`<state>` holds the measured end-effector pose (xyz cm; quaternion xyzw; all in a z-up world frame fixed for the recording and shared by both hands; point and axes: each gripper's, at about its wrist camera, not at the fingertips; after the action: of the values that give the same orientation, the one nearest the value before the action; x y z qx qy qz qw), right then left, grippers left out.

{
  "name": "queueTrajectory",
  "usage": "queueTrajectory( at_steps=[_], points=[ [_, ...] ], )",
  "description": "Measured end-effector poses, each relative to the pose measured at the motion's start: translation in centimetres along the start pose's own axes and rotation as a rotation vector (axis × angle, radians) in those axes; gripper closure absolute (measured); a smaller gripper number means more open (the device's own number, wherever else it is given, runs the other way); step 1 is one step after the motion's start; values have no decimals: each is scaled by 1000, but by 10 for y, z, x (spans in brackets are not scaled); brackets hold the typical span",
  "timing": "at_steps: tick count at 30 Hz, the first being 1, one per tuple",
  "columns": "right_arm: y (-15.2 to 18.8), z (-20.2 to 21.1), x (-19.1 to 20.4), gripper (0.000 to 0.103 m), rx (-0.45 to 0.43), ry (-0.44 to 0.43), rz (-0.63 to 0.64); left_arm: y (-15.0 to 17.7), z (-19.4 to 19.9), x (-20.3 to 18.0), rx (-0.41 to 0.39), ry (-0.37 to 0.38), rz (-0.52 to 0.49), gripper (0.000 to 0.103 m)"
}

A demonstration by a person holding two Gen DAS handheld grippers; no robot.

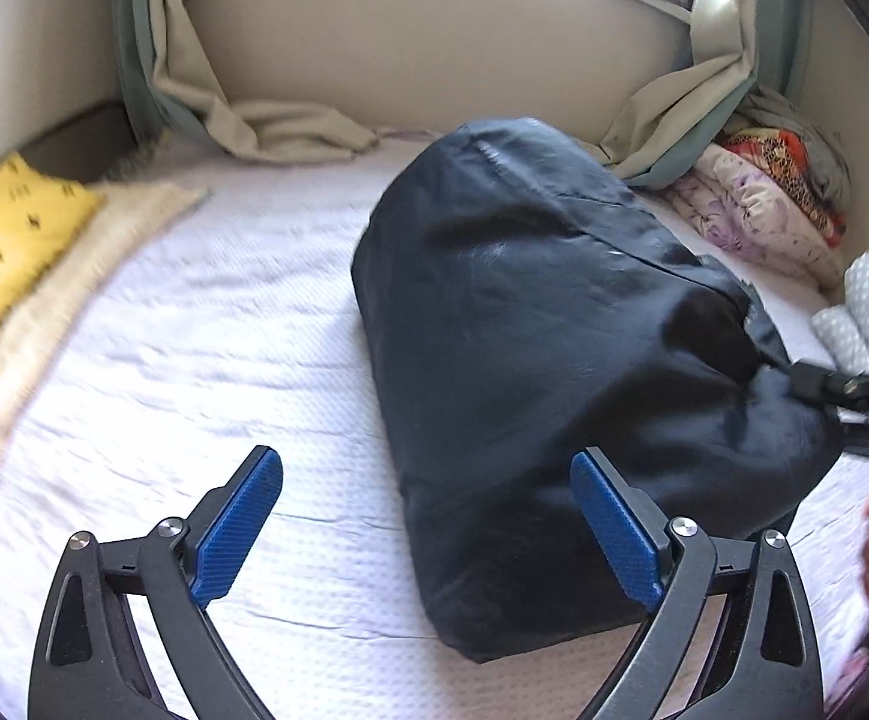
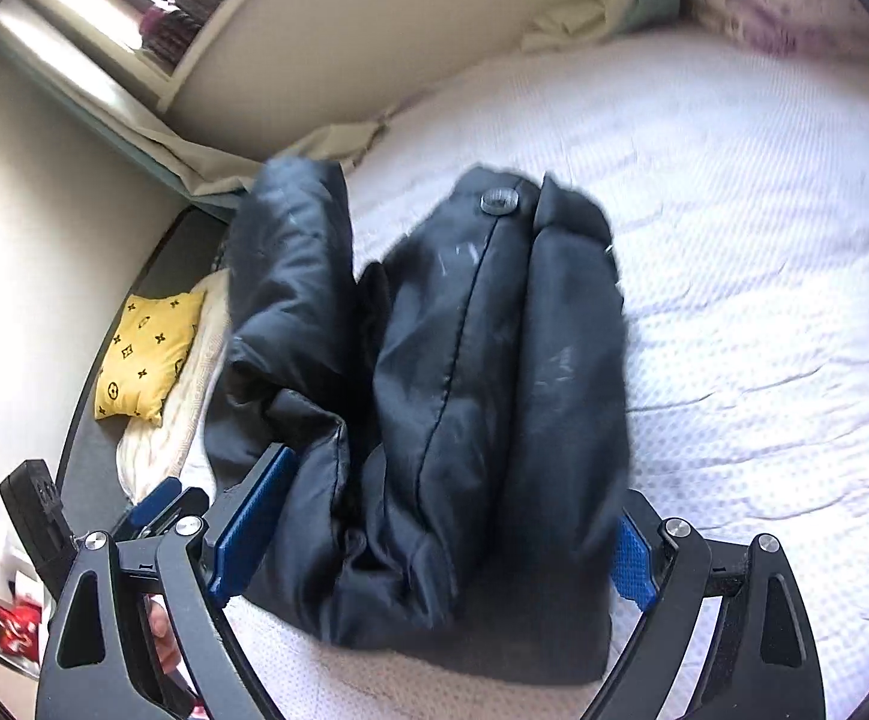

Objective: Fold large clothes

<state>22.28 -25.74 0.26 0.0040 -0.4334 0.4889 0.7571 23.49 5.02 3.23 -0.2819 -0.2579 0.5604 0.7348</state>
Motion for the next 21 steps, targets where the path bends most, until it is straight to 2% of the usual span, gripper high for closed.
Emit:
queueTrajectory(
  at_steps=[4, 6, 12, 14, 16, 19, 21],
  points=[
    [3, 28, 3, 12, -67, 26, 36, 1, 17, -12, -20, -41, -53, 2],
    [4, 50, 9, 12, -139, 67, 89, 2, 24, -18, -23, -49, -67, 2],
    [26, 93, 49, 9, -268, 122, 241, 16, 60, -35, -62, -69, -80, 0],
    [41, 97, 65, 7, -284, 131, 295, 25, 72, -46, -72, -84, -96, 0],
    [64, 106, 62, 5, -292, 133, 316, 34, 80, -55, -75, -95, -101, 0],
    [90, 107, 62, 0, -282, 156, 304, 51, 92, -63, -72, -74, -82, 0],
    [104, 104, 62, 0, -263, 182, 301, 63, 99, -68, -58, -61, -64, 0]
  ],
)
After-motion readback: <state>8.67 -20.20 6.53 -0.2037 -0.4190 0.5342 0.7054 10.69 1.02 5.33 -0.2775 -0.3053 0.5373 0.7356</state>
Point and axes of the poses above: each gripper's, at about its wrist camera, not at the fingertips, and z roughly against the way its jaws point, x to its left, y to its underside, and after that the axes turned 7 degrees about -z, right-handed
